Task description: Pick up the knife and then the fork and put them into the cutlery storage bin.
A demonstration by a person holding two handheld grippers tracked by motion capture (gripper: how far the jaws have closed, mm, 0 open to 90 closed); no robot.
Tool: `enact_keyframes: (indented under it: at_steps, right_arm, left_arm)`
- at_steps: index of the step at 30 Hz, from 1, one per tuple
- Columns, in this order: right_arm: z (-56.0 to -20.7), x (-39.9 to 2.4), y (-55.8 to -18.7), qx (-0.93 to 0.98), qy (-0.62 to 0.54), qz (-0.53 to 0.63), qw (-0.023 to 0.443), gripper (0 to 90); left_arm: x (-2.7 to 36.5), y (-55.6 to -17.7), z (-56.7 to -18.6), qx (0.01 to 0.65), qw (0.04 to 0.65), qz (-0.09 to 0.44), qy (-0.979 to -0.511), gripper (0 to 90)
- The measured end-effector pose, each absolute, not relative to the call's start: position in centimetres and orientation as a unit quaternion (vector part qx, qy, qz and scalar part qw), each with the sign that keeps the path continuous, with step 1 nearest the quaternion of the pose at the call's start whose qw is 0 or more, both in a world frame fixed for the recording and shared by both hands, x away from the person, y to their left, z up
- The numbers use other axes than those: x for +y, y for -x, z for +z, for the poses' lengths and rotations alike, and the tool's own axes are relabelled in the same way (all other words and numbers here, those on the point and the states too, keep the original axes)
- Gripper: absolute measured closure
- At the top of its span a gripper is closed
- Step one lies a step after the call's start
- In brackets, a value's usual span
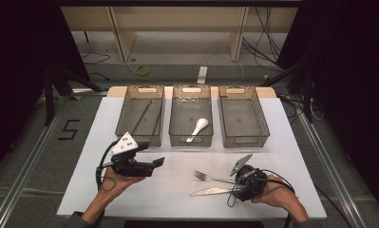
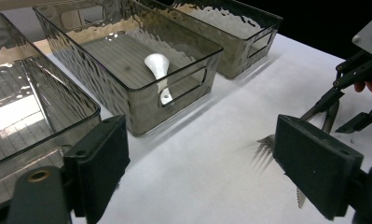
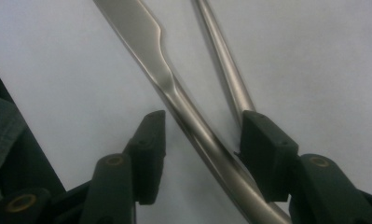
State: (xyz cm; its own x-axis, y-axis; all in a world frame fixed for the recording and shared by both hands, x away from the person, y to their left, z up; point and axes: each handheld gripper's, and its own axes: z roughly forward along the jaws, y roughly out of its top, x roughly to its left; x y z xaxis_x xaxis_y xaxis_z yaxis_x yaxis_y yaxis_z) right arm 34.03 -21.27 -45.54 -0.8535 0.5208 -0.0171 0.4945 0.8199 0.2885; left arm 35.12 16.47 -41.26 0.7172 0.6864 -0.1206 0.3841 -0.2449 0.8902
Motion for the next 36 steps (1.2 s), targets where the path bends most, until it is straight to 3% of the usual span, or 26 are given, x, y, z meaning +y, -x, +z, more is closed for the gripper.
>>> enact_keyframes:
  at_steps: [16, 22, 36]
  right_arm:
    - [-45.6, -20.2, -34.0, 0.966, -0.239, 0.091, 0.049, 64.6]
    - [-45.5, -19.7, -33.6, 0.971, -0.217, 0.082, 0.049, 75.0]
    - [-45.5, -19.4, -33.4, 0.978, -0.189, 0.075, 0.05, 80.0]
  left_arm:
    - [16.5, -35.1, -41.3, 0.343, 0.507, 0.148, -0.777, 17.8]
    - [16.4, -35.2, -41.3, 0.343, 0.506, 0.148, -0.778, 17.8]
    - [16.4, -35.2, -41.3, 0.342, 0.506, 0.148, -0.778, 17.8]
